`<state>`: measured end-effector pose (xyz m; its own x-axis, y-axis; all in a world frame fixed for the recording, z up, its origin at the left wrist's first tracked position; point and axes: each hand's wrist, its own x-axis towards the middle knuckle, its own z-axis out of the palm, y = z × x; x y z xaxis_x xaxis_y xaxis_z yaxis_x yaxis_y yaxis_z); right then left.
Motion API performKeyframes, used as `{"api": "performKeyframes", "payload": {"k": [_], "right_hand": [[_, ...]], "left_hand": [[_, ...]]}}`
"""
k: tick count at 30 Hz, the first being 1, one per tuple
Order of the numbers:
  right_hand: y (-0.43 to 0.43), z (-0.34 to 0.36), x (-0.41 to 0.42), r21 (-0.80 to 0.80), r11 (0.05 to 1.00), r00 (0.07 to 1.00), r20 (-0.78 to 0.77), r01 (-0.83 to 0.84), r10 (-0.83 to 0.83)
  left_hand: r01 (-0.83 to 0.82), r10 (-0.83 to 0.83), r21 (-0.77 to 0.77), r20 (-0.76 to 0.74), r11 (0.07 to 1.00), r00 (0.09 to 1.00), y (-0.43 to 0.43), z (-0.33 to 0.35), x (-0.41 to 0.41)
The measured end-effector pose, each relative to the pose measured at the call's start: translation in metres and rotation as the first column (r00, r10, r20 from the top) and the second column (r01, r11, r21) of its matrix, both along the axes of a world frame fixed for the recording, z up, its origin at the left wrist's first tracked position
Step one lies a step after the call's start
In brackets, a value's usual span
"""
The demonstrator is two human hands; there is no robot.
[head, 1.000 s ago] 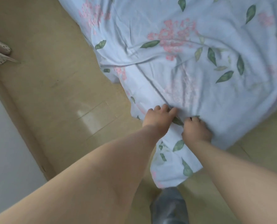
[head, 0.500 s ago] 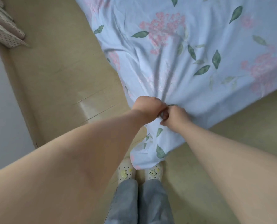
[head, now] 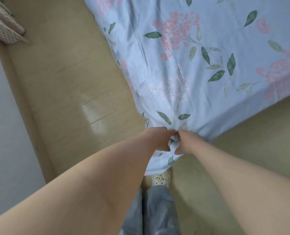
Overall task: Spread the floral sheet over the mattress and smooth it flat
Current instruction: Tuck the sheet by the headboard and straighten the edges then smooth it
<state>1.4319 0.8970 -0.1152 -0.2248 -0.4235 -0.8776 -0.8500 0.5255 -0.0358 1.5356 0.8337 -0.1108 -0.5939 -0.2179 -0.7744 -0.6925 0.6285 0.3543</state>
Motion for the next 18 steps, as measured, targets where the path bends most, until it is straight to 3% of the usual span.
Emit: {"api": "performKeyframes", "payload": {"k": [3,10,18], "right_hand": [[-0.008,0.005,-0.002,0.007,0.997,0.997,0.024,0.072,-0.072],[-0.046,0.070,-0.017,-0.225,0.920,0.946,0.047,0.322,-0.320],[-0.084,0.193,-0.015,-0.388,0.865,0.941,0.017,0.318,-0.338]], "left_hand": [[-0.053,0.053,-0.017,-0.009,0.998,0.999,-0.007,0.010,-0.002],[-0.135,0.124,-0.178,-0.070,0.975,0.990,-0.046,0.081,-0.023],[-0.140,0.101,-0.316,-0.138,0.938,0.985,-0.085,0.200,-0.021]]}}
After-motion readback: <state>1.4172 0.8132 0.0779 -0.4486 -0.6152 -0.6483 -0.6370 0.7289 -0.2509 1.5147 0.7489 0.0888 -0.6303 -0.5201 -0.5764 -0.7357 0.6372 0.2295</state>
